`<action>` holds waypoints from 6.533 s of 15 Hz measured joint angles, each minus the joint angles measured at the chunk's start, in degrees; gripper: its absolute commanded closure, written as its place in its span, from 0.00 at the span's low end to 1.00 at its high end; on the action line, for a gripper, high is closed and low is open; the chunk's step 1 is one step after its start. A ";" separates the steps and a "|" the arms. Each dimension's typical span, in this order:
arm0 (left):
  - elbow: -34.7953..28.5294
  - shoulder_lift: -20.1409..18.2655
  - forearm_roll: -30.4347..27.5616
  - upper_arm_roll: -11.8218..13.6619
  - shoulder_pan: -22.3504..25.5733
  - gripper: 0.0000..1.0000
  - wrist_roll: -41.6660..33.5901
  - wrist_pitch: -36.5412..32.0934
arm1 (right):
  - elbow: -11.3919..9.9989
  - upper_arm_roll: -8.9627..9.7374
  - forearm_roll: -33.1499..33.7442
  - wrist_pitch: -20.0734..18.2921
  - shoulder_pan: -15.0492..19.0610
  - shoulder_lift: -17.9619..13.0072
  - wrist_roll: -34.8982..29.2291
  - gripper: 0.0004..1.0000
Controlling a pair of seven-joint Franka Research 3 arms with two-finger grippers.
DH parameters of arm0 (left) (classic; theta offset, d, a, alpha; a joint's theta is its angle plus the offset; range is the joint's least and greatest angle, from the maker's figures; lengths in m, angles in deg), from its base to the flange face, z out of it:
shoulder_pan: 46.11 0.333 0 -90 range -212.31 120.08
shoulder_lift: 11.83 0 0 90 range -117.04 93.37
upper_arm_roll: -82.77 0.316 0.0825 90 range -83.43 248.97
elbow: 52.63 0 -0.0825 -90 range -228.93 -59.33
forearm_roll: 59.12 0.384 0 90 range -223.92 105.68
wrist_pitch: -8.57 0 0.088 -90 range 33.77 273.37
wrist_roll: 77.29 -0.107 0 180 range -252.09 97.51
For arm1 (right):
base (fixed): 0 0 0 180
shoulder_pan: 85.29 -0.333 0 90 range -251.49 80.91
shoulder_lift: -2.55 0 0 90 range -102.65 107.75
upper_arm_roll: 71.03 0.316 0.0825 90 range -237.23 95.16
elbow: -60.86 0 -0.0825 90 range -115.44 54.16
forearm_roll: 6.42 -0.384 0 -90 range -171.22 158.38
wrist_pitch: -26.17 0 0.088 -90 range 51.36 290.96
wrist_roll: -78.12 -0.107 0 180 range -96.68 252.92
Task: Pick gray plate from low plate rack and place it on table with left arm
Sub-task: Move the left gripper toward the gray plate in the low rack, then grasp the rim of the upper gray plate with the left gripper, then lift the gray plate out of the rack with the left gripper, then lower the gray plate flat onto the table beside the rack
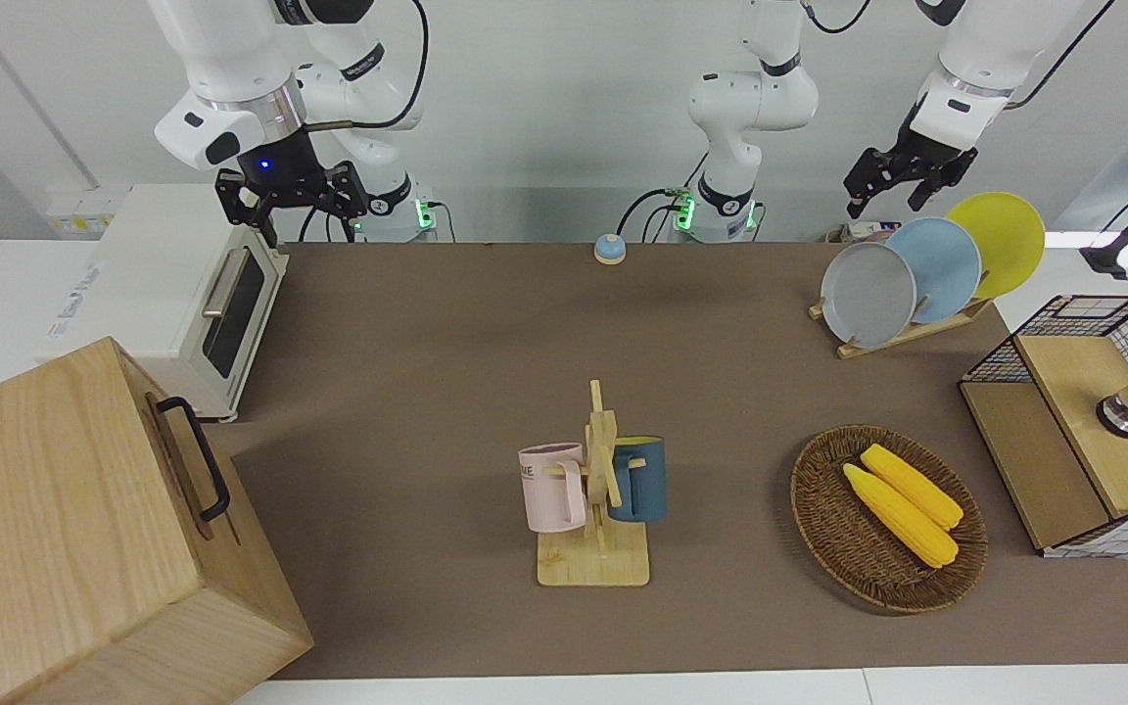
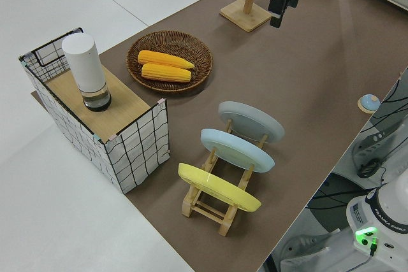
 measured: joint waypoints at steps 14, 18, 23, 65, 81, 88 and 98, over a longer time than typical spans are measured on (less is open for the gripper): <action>-8.96 0.08 12.79 0.76 0.25 0.01 0.00 3.31 | 0.00 0.00 0.00 0.00 0.00 0.00 0.00 0.02; -13.82 0.25 18.38 0.81 0.37 0.01 0.02 4.77 | 0.00 0.00 0.00 0.00 0.00 0.00 0.00 0.02; -17.38 1.07 19.11 3.14 0.95 0.01 0.00 8.07 | 0.00 0.00 0.00 0.00 0.00 0.00 0.00 0.02; -15.89 1.12 19.02 4.24 1.56 1.00 2.07 8.78 | 0.00 0.00 0.00 0.00 0.00 0.00 0.00 0.02; -20.32 0.83 -8.43 3.13 1.62 1.00 2.09 19.07 | 0.00 0.00 0.00 0.00 0.00 0.00 0.00 0.02; -32.15 -2.80 -8.85 0.81 1.64 1.00 2.09 28.23 | 0.00 0.00 0.00 0.00 0.00 0.00 0.00 0.02; -39.77 -3.62 -10.11 -1.92 1.67 0.93 2.26 29.38 | 0.00 0.00 0.00 0.00 0.00 0.00 0.00 0.02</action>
